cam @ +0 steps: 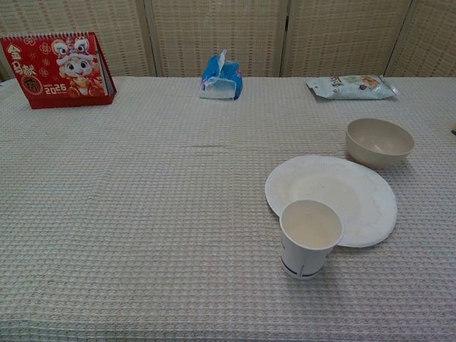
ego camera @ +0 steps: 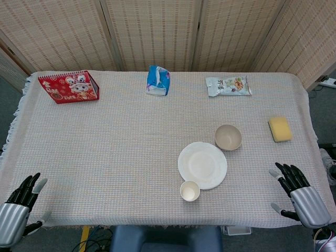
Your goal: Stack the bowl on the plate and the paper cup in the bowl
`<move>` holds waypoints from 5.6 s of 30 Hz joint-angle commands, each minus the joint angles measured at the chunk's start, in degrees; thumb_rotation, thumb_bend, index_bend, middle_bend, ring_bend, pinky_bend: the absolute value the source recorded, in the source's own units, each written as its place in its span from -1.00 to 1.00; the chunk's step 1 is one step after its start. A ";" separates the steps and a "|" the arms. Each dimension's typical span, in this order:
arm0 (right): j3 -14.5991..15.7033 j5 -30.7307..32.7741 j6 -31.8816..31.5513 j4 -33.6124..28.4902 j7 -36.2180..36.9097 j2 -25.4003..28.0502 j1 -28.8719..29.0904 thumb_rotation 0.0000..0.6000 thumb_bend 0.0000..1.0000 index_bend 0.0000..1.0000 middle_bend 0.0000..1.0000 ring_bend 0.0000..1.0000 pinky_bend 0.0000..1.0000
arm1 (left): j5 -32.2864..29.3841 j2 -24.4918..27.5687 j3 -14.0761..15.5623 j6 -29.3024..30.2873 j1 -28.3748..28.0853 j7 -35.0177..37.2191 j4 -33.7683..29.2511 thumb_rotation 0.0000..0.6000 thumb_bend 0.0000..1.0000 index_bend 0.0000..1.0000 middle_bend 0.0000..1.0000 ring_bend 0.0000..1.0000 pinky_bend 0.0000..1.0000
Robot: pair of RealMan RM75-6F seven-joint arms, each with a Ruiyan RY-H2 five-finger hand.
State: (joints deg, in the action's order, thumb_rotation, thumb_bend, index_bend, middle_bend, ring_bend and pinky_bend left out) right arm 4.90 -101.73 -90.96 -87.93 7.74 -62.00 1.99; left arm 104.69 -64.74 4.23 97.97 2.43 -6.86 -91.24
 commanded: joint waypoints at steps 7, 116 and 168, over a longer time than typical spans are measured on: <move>0.05 -0.11 0.68 -0.18 -0.24 -0.12 0.38 1.00 -0.66 -0.79 -1.00 -1.00 -1.00 | 0.13 0.22 -0.07 0.93 0.33 0.45 0.04 0.96 -0.45 -1.00 -0.92 -1.00 -0.43; -16.82 40.33 59.02 5.86 0.51 -5.49 43.62 1.00 -0.40 -0.36 -0.23 -0.37 -0.28 | -13.05 -0.86 -4.04 -9.57 -4.94 0.98 0.77 0.99 -0.45 -1.00 -0.92 -1.00 -0.43; -9.12 47.36 55.20 -9.68 -15.55 -6.13 47.42 1.00 -0.87 -1.00 -1.00 -1.00 -1.00 | -8.87 1.77 -3.27 -3.02 -2.51 6.54 0.38 1.00 -0.45 -1.00 -0.92 -1.00 -0.43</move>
State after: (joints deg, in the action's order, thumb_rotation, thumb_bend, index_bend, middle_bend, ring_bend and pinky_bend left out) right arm -4.11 -54.06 -35.64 -97.09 -8.13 -68.67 49.56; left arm 95.83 -62.95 0.96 94.98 -0.07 -0.30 -90.86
